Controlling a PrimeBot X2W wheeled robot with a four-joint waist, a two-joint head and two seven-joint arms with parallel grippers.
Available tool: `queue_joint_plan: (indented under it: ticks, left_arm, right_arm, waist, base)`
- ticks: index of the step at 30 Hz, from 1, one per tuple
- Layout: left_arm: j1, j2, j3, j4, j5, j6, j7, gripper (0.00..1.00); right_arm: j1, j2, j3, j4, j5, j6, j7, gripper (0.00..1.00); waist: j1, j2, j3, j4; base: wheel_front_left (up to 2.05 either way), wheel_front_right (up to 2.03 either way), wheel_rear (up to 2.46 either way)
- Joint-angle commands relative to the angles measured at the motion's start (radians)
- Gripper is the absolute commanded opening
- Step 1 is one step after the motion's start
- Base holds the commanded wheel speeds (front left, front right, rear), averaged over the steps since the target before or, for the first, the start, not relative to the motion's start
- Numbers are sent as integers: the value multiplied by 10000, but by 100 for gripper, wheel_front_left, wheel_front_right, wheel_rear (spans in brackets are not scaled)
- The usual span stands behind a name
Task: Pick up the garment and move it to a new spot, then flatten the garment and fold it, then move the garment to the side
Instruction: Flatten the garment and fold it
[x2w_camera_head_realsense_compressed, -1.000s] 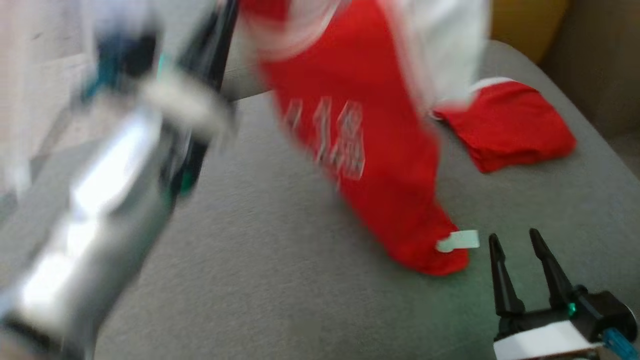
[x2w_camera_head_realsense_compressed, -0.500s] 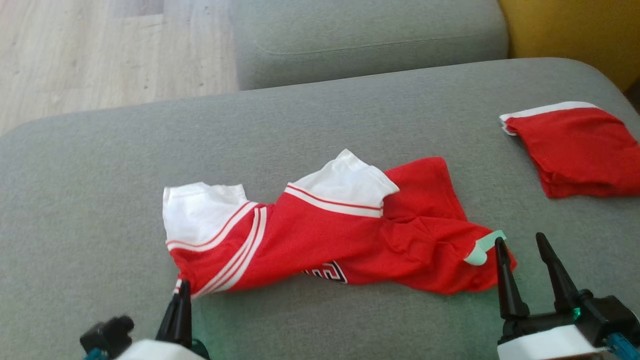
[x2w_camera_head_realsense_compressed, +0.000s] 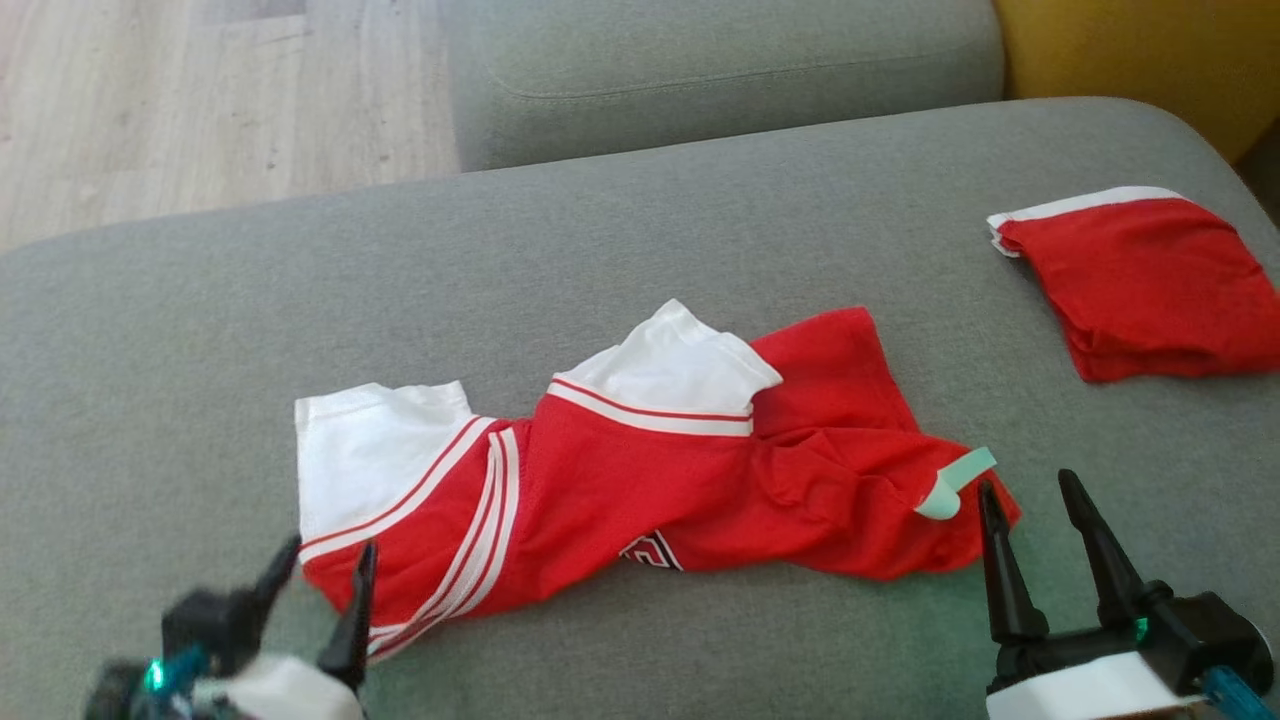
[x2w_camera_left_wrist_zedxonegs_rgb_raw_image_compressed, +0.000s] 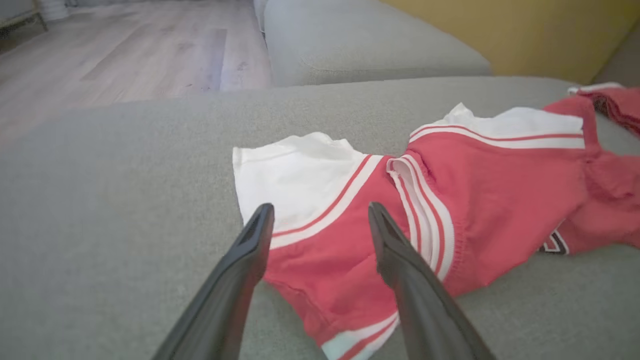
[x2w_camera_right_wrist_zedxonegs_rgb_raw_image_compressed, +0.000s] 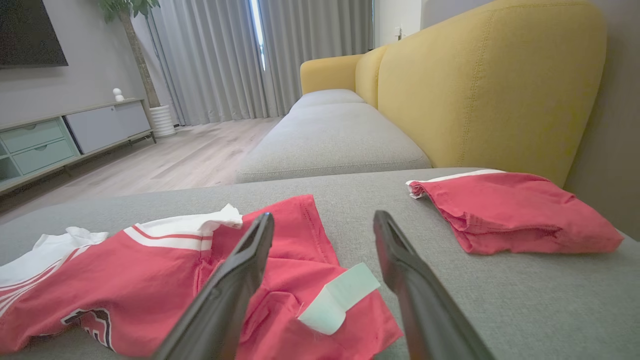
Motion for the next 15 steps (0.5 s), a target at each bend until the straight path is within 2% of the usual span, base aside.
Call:
queue_joint_plan:
  ticks: [1, 3, 5, 8, 11, 15]
  left_arm:
    - [-864, 574, 313, -576, 246, 119, 385, 100]
    - [-1391, 1319, 172, -1338, 654, 232, 1513, 100]
    - [-2092, 1809, 158, -2089, 792, 101, 2487, 100]
    - [-3446, 2156, 77, -2747, 857, -531, 3664, 100]
    - [-5012, 1759, -209, -2562, 568, -1589, 4548, 100]
    - [-7060, 572, -764, -1107, -49, -3169, 5353, 100]
  right_arm:
    - [-337, -178, 219, -286, -12, 39, -38, 100]
    - [-386, -198, 221, -281, -16, 39, -38, 100]
    - [-470, -228, 235, -283, -17, 39, -38, 100]
    - [-660, -270, 285, -336, 1, 39, -38, 100]
    - [-898, -319, 383, -406, 37, 39, -38, 100]
    - [-1341, -357, 481, -515, 104, 39, -38, 100]
  waist:
    - [0, 0, 26, -61]
    - [0, 0, 71, -147]
    - [0, 0, 150, -245]
    - [0, 0, 402, -426]
    - [0, 0, 795, -654]
    - [0, 0, 1593, -994]
  base:
    - [0, 0, 0]
    - [0, 0, 0]
    - [0, 0, 0]
    - [0, 0, 0]
    - [0, 0, 0]
    - [0, 0, 0]
